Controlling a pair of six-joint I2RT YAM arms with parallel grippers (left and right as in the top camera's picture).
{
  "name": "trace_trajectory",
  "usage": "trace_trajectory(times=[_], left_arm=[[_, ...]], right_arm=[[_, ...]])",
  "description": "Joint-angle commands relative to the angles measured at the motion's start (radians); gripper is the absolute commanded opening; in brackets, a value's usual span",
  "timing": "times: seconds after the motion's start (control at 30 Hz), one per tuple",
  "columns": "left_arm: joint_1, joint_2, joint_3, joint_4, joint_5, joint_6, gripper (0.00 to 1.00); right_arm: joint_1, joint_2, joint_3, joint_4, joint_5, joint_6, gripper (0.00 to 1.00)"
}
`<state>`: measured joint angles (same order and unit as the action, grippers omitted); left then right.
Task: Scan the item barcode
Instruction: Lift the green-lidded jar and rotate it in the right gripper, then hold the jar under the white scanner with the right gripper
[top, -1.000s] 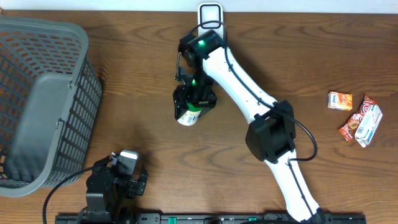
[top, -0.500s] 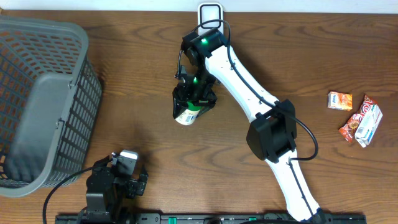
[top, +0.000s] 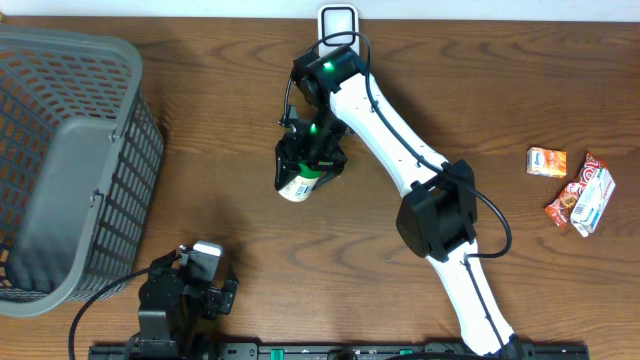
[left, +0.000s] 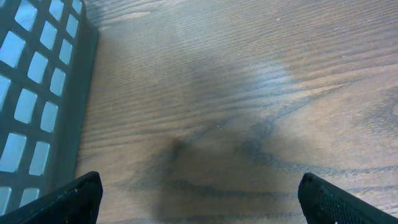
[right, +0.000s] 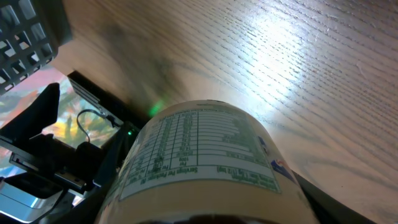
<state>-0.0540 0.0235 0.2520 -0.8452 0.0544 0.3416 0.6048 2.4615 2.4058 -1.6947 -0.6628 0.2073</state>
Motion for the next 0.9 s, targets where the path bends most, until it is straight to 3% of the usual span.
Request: trace_trajectory(times=[0.0, 0.3, 0.63, 0.87], left_arm=[[0.004, -0.005, -0.017, -0.044, 0.006, 0.002, 0.98], [0.004, -0.005, -0.017, -0.044, 0.006, 0.002, 0.98], [0.004, -0.005, -0.017, -0.044, 0.006, 0.002, 0.98], [0.004, -0.005, -0.017, -0.044, 0.006, 0.002, 0.98]], right_arm=[[-0.015, -0.018, 0.016, -0.004, -0.046, -0.014, 0.54], [-0.022, -0.018, 0.016, 0.08, 0.012, -0.048, 0.53], [-0.137, -0.018, 0.017, 0.48, 0.166, -0.048, 0.54], [-0.247, -0.017, 0.016, 0.68, 0.165, -0.048, 0.64]])
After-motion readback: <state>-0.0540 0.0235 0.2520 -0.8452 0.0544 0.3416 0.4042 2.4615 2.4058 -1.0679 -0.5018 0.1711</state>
